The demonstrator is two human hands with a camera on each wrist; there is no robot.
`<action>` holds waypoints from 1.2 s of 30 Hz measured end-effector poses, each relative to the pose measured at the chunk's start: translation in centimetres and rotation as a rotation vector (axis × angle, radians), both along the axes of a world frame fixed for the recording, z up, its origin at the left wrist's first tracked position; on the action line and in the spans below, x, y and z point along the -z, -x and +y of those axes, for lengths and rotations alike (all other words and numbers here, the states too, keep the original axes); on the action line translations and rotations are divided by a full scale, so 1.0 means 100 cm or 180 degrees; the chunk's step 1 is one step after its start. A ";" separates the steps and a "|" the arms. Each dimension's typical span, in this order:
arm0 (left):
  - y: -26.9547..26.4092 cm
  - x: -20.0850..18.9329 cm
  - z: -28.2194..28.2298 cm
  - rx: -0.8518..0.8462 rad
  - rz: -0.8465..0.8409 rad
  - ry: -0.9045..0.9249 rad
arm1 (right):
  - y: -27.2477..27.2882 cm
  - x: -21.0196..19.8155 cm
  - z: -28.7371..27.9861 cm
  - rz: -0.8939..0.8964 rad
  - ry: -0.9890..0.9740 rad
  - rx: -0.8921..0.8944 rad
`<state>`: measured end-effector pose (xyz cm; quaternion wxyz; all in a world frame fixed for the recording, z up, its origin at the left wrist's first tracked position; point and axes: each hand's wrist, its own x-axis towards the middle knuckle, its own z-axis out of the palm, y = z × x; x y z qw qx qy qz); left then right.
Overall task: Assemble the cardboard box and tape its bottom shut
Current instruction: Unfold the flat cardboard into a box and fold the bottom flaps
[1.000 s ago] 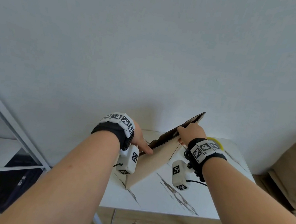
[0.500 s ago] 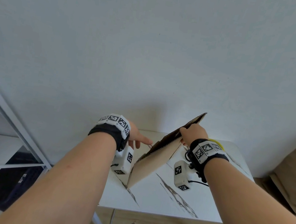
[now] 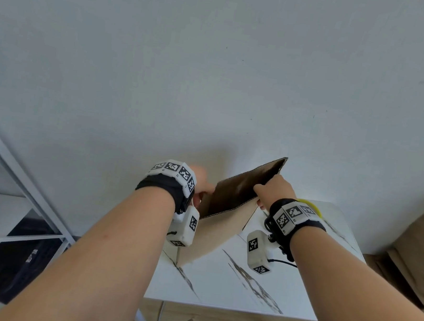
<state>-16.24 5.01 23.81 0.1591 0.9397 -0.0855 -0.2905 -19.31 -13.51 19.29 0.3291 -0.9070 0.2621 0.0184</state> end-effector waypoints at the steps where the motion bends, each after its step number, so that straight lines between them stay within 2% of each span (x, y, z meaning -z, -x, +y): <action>1: -0.001 -0.003 -0.002 -0.0071 -0.0121 -0.0052 | -0.001 0.001 -0.001 0.0009 -0.0007 0.0050; 5: -0.021 -0.002 0.002 -0.0176 -0.0716 -0.0329 | 0.004 0.004 -0.012 -0.0017 0.0008 0.0109; 10: -0.026 0.011 0.012 -0.0489 -0.1019 -0.0601 | 0.010 0.007 -0.020 -0.0317 -0.0102 0.0127; 12: -0.031 0.015 0.009 -0.0618 -0.1095 -0.0452 | 0.008 0.009 -0.021 -0.0472 -0.0247 0.0121; 16: -0.036 0.015 -0.005 -0.1056 -0.1296 0.0023 | 0.002 0.019 -0.020 -0.0377 -0.0509 -0.0123; 20: -0.034 0.020 -0.003 -0.0727 -0.1615 -0.0067 | -0.003 0.028 -0.019 -0.0394 -0.0427 -0.0072; 24: -0.049 0.024 0.003 -0.0506 -0.1529 -0.0127 | -0.008 0.030 -0.020 -0.0371 -0.0419 -0.0047; 31: -0.057 0.028 0.008 -0.0532 -0.1256 0.0024 | -0.020 0.027 -0.019 -0.0370 -0.0419 -0.0052; 36: -0.059 0.031 0.009 -0.0828 -0.1587 0.0084 | -0.018 0.025 -0.016 -0.0320 -0.0366 -0.0138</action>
